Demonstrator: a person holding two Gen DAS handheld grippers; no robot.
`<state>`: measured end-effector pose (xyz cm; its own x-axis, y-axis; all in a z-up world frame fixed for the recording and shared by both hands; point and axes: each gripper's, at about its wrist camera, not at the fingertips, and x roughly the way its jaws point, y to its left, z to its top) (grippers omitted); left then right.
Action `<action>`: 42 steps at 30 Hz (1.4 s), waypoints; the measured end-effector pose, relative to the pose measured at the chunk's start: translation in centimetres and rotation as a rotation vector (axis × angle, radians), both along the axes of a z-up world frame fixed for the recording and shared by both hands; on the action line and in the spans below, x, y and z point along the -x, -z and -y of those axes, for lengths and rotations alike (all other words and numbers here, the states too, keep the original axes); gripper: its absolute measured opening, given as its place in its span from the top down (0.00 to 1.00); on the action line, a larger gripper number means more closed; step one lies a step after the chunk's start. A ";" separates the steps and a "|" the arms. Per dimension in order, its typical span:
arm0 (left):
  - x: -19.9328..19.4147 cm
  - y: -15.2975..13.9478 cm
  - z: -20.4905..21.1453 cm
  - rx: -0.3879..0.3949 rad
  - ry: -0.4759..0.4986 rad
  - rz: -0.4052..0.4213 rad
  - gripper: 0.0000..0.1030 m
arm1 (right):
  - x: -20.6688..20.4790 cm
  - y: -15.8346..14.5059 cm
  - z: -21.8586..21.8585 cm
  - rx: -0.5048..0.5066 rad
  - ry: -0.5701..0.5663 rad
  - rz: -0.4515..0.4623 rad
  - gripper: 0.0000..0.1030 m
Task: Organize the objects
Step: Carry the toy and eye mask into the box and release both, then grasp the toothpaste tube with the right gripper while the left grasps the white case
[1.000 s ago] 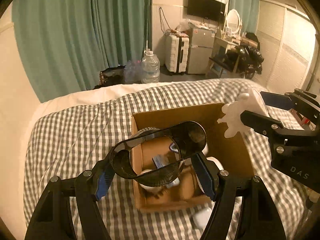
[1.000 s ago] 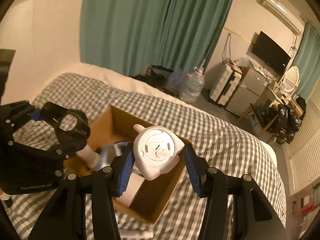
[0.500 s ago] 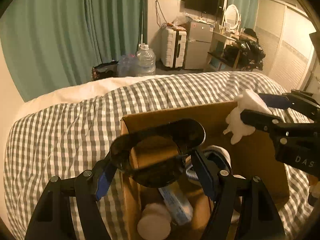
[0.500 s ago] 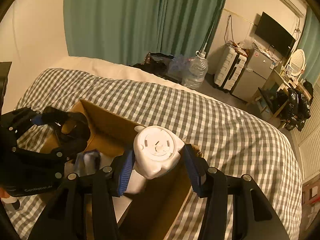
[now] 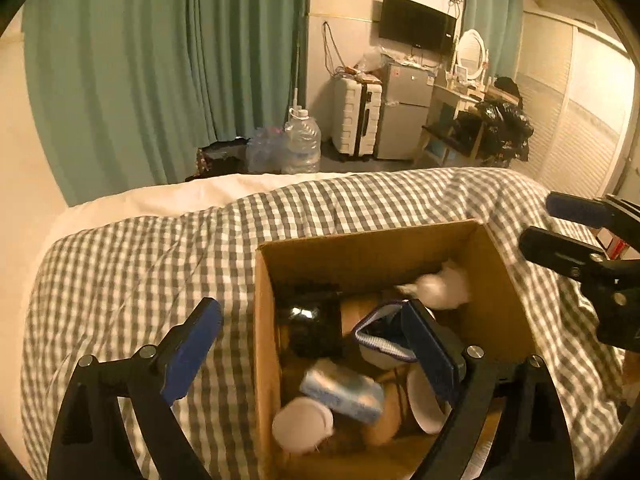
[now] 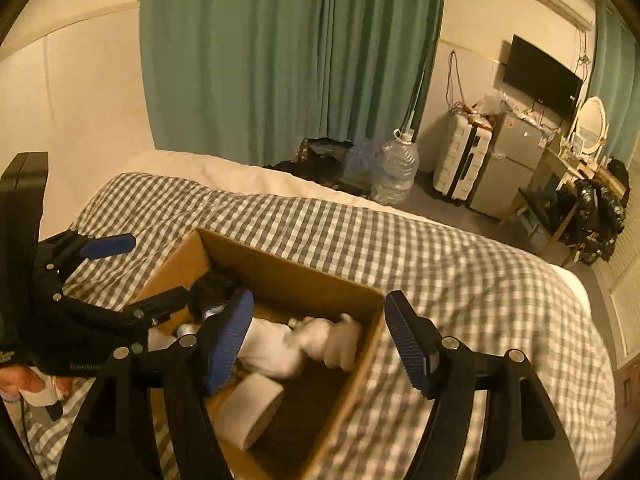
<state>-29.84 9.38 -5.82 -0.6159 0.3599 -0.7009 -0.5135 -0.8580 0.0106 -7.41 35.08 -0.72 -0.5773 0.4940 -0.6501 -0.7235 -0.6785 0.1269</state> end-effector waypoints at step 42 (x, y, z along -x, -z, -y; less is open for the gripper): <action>-12.8 10.4 5.7 0.125 -0.183 0.104 0.08 | -2.6 16.6 10.5 0.441 -0.091 0.237 0.31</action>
<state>-17.04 3.71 -16.21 -0.5853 0.1558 -0.7957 -0.3536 -0.9322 0.0777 -4.76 24.56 -17.32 -0.4164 0.0972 -0.9040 -0.7073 -0.6593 0.2549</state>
